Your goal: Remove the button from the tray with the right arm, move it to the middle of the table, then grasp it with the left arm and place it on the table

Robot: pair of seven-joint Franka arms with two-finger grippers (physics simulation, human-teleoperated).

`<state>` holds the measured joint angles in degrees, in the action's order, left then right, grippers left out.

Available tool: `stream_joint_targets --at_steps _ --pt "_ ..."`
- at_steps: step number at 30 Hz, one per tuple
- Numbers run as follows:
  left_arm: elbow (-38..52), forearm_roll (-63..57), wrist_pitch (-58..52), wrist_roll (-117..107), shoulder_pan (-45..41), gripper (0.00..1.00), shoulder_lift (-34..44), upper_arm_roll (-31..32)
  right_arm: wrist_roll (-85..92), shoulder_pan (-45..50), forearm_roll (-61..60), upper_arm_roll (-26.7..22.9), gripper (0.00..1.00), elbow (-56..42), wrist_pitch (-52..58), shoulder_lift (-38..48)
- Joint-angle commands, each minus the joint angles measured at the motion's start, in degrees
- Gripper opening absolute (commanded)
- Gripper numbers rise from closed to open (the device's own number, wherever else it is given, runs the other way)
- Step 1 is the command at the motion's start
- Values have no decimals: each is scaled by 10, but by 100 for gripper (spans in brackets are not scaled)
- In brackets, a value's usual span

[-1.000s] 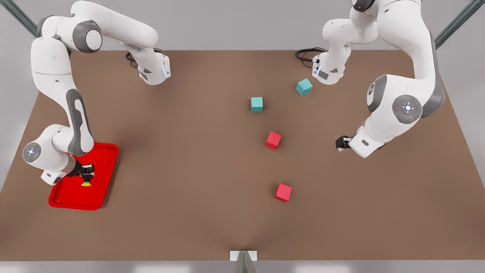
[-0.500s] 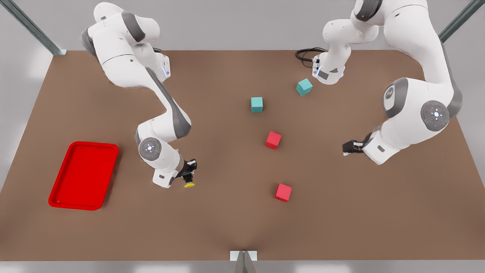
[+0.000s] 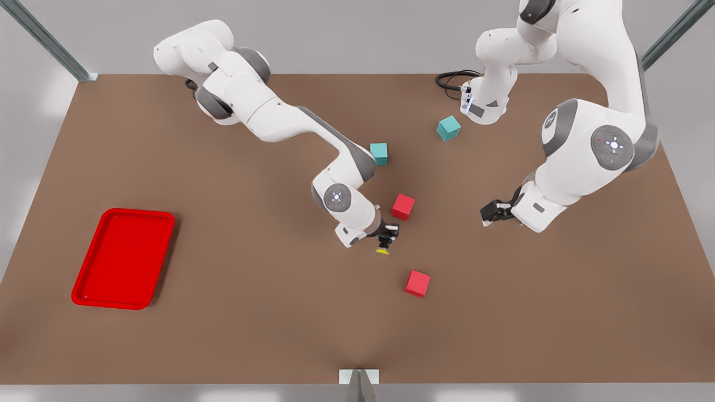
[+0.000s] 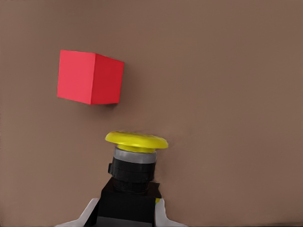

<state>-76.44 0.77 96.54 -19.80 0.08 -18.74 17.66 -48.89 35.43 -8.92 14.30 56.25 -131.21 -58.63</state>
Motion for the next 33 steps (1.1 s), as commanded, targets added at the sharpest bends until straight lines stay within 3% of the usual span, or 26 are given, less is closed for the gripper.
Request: stream_joint_targets --at_steps 1,6,12,13,17,21,26,29,33 --pt "3 -40 -6 6 -10 100 -16 1 -423 10 -10 0 47 -10 -104 -17" --pt "7 -43 21 -22 -82 100 -59 -2 -417 12 -9 -7 50 -11 -123 -39" --pt "7 -70 60 -20 -100 100 -82 -1 -394 17 -8 -16 55 -11 -143 -71" --pt "7 -70 61 -20 -100 100 -82 -1 -391 18 -8 -16 100 -11 -142 -73" --pt "7 -70 63 -21 -101 100 -87 -1 -394 19 -8 -6 100 -11 -108 -58" --pt "7 -70 73 -23 -108 100 -89 -1 -385 -4 27 -16 100 -2 4 38" --pt "8 -72 136 -3 -174 100 -125 -1 9 -235 95 -16 100 98 330 215" --pt "28 -84 130 103 -175 100 -119 2 211 -381 181 -15 100 98 395 268" --pt "28 -122 177 152 -198 100 -184 0 415 -454 179 -14 100 94 445 294"
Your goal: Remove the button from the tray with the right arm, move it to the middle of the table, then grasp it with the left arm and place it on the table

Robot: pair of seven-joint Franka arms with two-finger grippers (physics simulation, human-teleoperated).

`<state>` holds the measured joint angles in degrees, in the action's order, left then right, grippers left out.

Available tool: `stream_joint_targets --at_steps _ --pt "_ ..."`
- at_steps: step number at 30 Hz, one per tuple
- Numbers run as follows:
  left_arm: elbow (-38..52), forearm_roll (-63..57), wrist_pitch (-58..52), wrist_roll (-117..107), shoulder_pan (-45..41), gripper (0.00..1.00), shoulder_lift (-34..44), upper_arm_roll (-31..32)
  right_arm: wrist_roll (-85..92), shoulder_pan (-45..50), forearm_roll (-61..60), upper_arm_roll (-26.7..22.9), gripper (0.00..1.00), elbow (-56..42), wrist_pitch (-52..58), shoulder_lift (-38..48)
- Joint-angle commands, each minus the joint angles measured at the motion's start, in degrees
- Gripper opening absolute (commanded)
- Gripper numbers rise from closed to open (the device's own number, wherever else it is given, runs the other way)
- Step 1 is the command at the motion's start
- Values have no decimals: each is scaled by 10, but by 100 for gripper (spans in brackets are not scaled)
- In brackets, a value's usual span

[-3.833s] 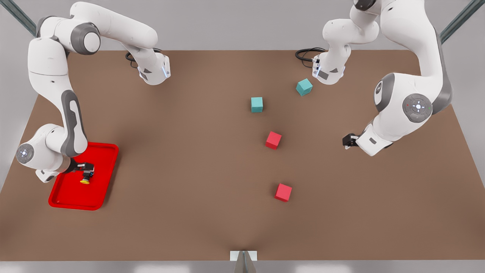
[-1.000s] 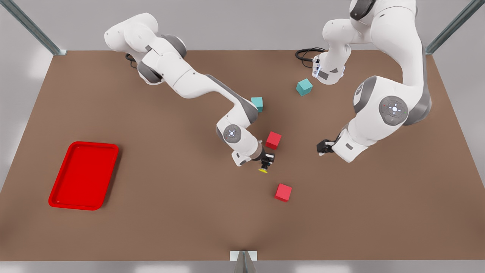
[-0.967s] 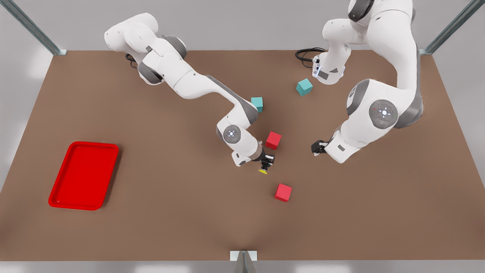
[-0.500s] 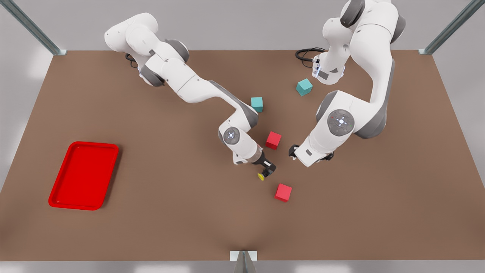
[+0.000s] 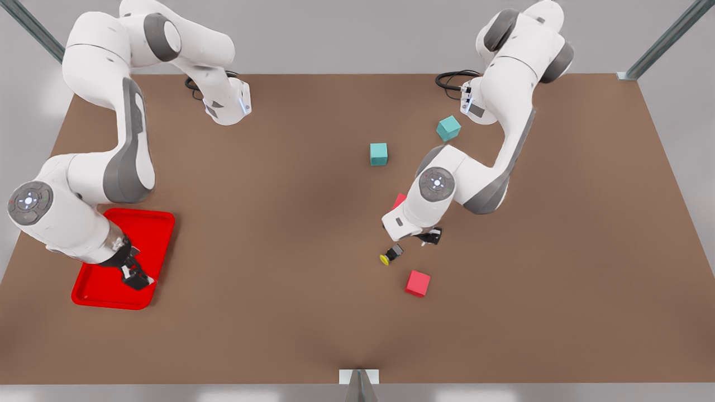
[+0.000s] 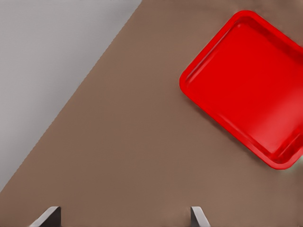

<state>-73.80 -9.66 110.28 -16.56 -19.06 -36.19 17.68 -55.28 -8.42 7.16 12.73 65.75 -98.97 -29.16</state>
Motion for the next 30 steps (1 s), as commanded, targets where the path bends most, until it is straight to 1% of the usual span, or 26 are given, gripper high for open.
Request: stream_joint_targets --at_steps 1,2,3,4,5,7,9,13,16,21,27,30 --pt "1 -19 64 122 -5 100 -19 -1 476 8 13 -5 100 3 126 33" --pt "1 -19 78 121 -6 100 -27 -1 476 18 -4 -24 100 43 128 81" --pt "1 -20 90 121 -6 100 -35 -2 483 14 -24 -27 100 145 88 157" --pt "2 -25 99 122 -6 100 -42 -3 500 22 -28 -35 100 166 84 173" --pt "2 -28 115 122 -6 100 -51 -6 504 43 -50 -60 100 154 83 166" --pt "2 -50 132 121 -8 100 -63 -7 505 28 -58 -60 100 122 85 148" --pt "-4 -103 133 121 -8 100 -75 -6 509 26 -57 -60 100 113 71 133" --pt "-50 -171 138 123 -17 100 -77 -6 510 26 -50 -59 100 90 69 129" --pt "-77 -178 163 122 -15 100 -79 -6 509 28 -51 -57 100 81 69 129" --pt "-94 -186 164 115 -15 100 -80 -6 509 29 -50 -57 100 69 69 129" --pt "-88 -181 189 110 -16 100 -120 -6 509 27 -50 -56 100 69 69 127" --pt "-91 -176 188 101 -12 100 -124 -5 509 28 -50 -56 100 69 69 127"
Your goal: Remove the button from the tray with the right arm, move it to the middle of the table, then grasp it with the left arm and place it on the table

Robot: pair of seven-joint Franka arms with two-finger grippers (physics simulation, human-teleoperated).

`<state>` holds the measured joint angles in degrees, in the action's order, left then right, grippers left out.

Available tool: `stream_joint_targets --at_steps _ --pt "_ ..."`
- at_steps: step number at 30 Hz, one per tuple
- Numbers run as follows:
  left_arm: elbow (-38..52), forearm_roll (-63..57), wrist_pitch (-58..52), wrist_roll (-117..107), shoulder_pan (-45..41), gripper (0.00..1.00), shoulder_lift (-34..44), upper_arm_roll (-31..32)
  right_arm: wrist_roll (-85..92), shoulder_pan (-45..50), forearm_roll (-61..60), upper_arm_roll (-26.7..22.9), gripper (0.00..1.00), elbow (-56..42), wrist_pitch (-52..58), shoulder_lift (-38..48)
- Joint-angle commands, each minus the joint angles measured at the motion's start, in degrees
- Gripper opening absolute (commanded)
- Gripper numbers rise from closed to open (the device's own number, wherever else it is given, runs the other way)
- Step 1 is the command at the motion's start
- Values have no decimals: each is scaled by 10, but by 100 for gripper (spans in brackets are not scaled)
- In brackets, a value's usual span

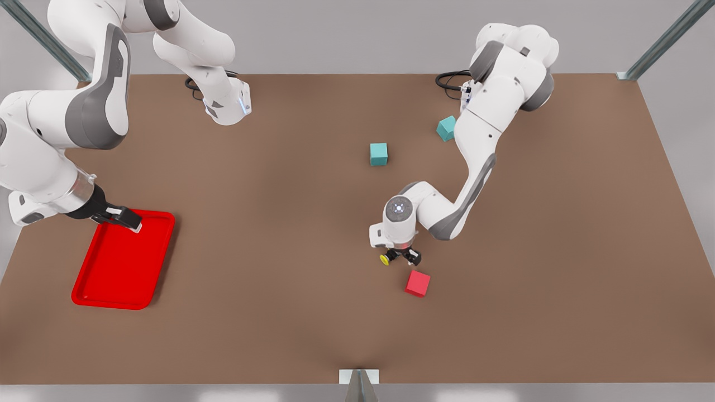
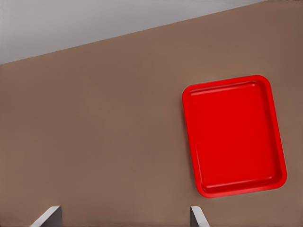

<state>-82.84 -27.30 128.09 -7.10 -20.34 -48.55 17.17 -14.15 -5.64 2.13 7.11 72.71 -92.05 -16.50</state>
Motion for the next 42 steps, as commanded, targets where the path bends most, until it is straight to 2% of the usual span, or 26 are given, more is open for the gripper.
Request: stream_joint_targets --at_steps 1,20,21,22,23,27,30,32,34,40,42 --pt "0 15 10 8 1 100 -1 1 98 0 0 0 100 0 0 1" --pt "4 35 12 6 -1 99 -28 1 98 -1 -4 0 100 0 1 0" --pt "5 34 12 6 -1 93 -29 1 98 -1 -4 0 100 0 1 1" --pt "4 34 12 6 -1 78 -29 1 98 -1 -4 0 100 0 1 0" --pt "4 35 12 6 -1 69 -29 1 98 0 -4 0 100 0 0 1" --pt "5 34 10 -6 -2 47 -28 1 97 2 -5 0 100 0 1 1" --pt "17 34 0 -8 -4 43 -20 2 98 -1 -5 1 100 0 1 1" --pt "51 37 -65 -9 -9 43 -18 7 98 0 -5 1 100 0 1 1" --pt "51 44 -82 -35 -10 43 -5 12 98 -1 -5 0 100 0 1 0" --pt "102 74 -145 -393 -15 41 37 58 97 -1 -4 0 100 1 0 -1" --pt "131 97 -163 -456 -17 45 38 66 98 -2 -4 0 100 1 1 -1"
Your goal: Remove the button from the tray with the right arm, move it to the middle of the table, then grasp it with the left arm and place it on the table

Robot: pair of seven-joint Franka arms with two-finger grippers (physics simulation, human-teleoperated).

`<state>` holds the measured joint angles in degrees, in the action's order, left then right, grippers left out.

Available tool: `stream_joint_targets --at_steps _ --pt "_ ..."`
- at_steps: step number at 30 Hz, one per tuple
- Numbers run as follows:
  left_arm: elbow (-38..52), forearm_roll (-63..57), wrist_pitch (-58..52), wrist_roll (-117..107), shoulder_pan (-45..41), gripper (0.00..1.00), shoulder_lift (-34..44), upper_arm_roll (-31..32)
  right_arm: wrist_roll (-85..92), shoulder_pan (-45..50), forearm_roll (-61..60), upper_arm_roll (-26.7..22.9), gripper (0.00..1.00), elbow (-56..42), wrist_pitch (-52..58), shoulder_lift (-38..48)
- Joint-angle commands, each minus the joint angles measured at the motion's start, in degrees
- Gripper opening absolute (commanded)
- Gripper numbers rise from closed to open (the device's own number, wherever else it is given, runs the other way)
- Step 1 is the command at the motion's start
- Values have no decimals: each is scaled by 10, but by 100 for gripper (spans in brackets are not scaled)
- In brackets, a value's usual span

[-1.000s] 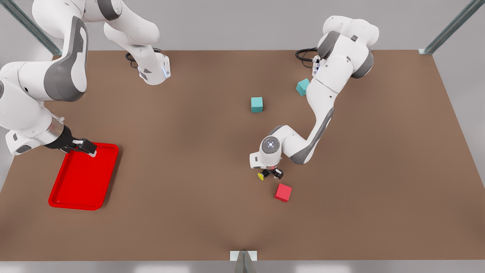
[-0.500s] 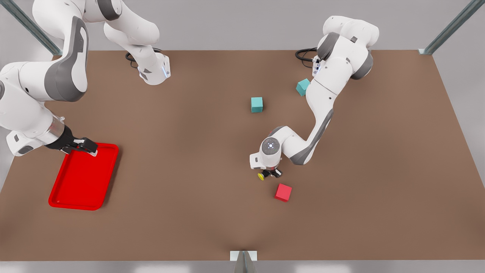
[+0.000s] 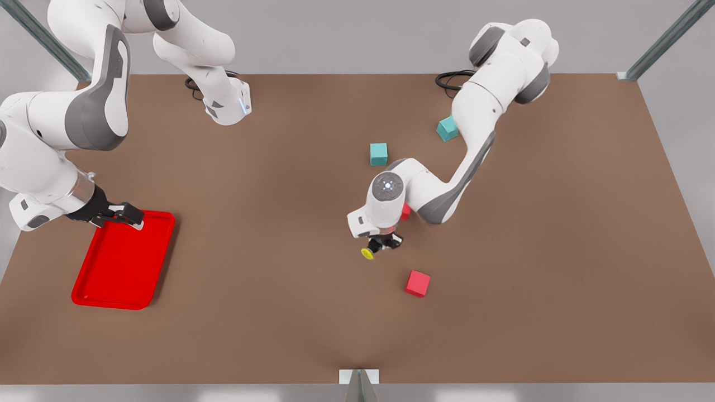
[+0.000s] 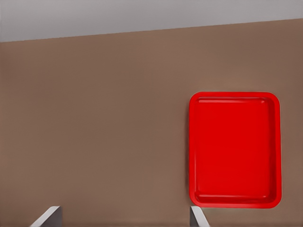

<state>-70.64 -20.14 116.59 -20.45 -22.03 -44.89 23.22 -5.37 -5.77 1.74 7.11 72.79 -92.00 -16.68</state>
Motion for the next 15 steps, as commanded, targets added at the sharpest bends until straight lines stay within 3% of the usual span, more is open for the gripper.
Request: stream_joint_targets --at_steps 1,5,10,12,15 --pt "9 26 -43 -336 4 47 5 4 10 1 -1 0 100 0 1 1" --pt "10 -27 0 -525 -16 48 1 -5 10 1 -1 0 100 0 1 1" --pt "4 -359 -11 -928 -60 47 -23 -11 11 1 0 0 100 0 2 2" --pt "5 -389 -35 -1012 -133 47 -26 -104 10 1 4 0 100 -1 9 2" --pt "9 -394 -58 -1079 -149 47 -26 -131 6 1 6 2 100 10 55 9"
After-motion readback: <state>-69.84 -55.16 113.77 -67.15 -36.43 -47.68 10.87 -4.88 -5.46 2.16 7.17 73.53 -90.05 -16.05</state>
